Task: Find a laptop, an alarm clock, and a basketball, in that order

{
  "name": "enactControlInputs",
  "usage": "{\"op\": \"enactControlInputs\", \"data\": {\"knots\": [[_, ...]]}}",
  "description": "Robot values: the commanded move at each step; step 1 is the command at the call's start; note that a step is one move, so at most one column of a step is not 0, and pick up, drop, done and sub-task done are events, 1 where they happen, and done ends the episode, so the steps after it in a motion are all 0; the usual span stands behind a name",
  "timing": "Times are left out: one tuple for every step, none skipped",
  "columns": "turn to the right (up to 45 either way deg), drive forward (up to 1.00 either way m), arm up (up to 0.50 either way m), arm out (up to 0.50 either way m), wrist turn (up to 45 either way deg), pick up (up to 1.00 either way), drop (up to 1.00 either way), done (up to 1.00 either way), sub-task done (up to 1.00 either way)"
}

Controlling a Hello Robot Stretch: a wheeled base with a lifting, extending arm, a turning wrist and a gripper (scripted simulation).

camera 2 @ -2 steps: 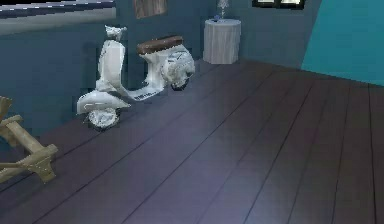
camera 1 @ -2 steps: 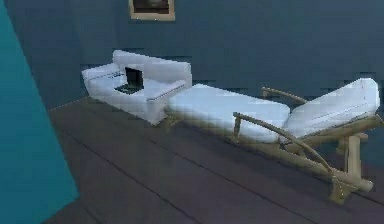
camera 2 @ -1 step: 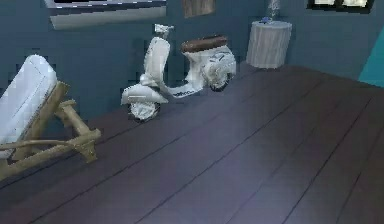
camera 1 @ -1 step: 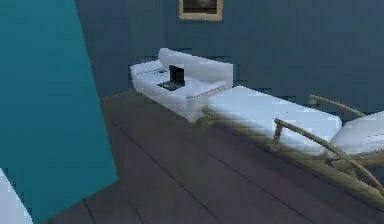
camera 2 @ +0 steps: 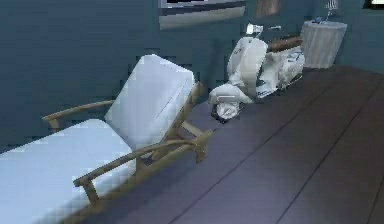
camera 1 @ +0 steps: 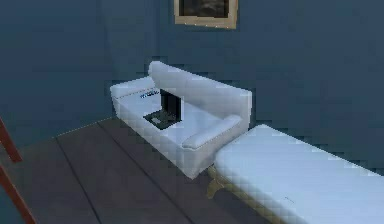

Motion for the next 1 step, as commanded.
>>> {"op": "enactControlInputs", "data": {"knots": [[0.0,0.55,0.0,0.0,0.0,0.0,0.0,0.0,0.0]]}}
